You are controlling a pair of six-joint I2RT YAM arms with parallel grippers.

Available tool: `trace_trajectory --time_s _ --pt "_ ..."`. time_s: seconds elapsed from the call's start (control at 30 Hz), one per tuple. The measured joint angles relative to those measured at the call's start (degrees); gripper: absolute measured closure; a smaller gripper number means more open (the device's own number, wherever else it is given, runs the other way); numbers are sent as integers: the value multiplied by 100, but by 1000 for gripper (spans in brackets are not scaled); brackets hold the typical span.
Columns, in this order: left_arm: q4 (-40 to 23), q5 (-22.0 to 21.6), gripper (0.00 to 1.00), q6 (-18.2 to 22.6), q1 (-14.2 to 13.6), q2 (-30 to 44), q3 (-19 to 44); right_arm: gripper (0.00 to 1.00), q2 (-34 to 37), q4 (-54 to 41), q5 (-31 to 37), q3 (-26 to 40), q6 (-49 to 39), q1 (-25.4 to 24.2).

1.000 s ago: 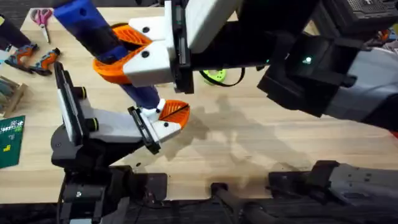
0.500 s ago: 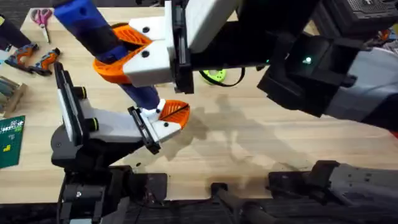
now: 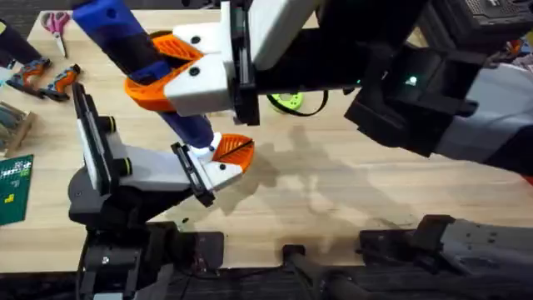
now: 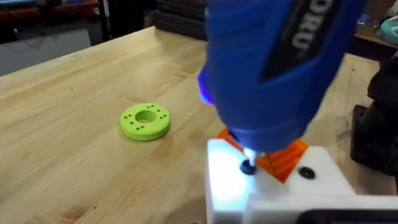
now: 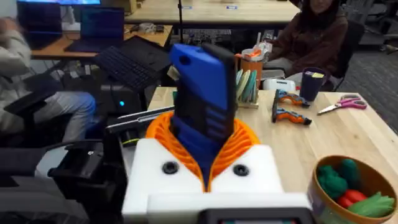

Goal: Pick up the gripper from the table and insert it into the empty holder that is missing its gripper. Then pick up a screw, insert it into the mounting hole, and use the screwdriver to tighten it. Finally, clean up the table by picking up the vegetable and placing it into the bucket.

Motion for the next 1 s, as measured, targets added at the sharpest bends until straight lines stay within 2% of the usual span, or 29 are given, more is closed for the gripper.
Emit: trace_trajectory --time_s 0.77,1.0 --pt "-2 4 991 0 0 0 0 975 0 -175 2 0 61 -120" --pt "-2 4 991 0 0 2 0 975 0 203 0 0 61 -118"
